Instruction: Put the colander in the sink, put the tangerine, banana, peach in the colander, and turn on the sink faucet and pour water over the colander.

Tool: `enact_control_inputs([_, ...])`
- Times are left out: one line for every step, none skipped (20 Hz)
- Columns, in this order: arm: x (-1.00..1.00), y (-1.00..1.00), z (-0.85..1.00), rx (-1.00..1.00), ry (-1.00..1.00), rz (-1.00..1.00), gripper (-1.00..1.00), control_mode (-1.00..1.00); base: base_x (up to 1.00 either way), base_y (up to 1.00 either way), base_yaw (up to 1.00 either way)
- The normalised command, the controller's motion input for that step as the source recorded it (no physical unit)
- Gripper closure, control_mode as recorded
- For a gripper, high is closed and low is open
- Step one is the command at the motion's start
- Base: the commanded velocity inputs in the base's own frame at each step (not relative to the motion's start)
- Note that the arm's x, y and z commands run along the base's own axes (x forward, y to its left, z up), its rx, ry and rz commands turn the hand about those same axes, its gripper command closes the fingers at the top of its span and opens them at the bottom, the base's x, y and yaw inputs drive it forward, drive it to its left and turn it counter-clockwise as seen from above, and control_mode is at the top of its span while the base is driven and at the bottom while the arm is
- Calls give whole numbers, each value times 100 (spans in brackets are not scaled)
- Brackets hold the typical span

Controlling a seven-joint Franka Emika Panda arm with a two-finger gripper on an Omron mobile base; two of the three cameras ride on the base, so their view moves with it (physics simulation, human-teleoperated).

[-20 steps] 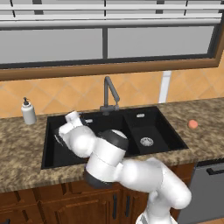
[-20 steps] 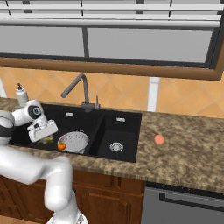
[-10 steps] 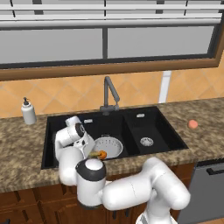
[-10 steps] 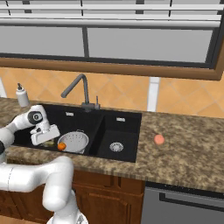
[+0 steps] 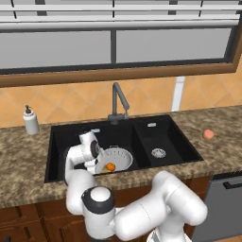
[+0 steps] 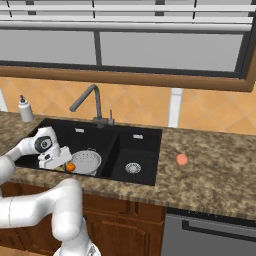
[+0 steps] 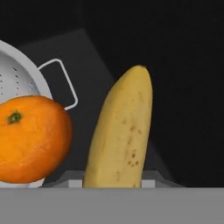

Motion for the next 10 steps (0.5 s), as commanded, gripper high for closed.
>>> enact_control_inputs([7, -39, -26, 11, -24, -9, 100, -100, 0, 0, 0])
enact_control_inputs([14, -44, -26, 12, -23, -10, 100, -100, 0, 0, 0])
enact_control_inputs([15, -46, -23, 11, -23, -12, 100, -100, 0, 0, 0])
enact_control_inputs([20, -47, -15, 11, -23, -13, 100, -100, 0, 0, 0])
enact_control_inputs([28, -47, -11, 12, -20, -15, 100, -100, 0, 0, 0])
enact_control_inputs([34, -46, -2, 12, -19, -15, 100, -100, 0, 0, 0])
enact_control_inputs([39, -34, 0, 10, -18, -16, 100, -100, 0, 0, 0])
enact_control_inputs([39, -23, 0, 8, -17, -16, 100, -100, 0, 0, 0])
enact_control_inputs([44, -5, 1, 5, -16, -15, 100, -100, 0, 0, 0])
enact_control_inputs([44, 0, 18, 1, -15, -14, 100, -100, 0, 0, 0])
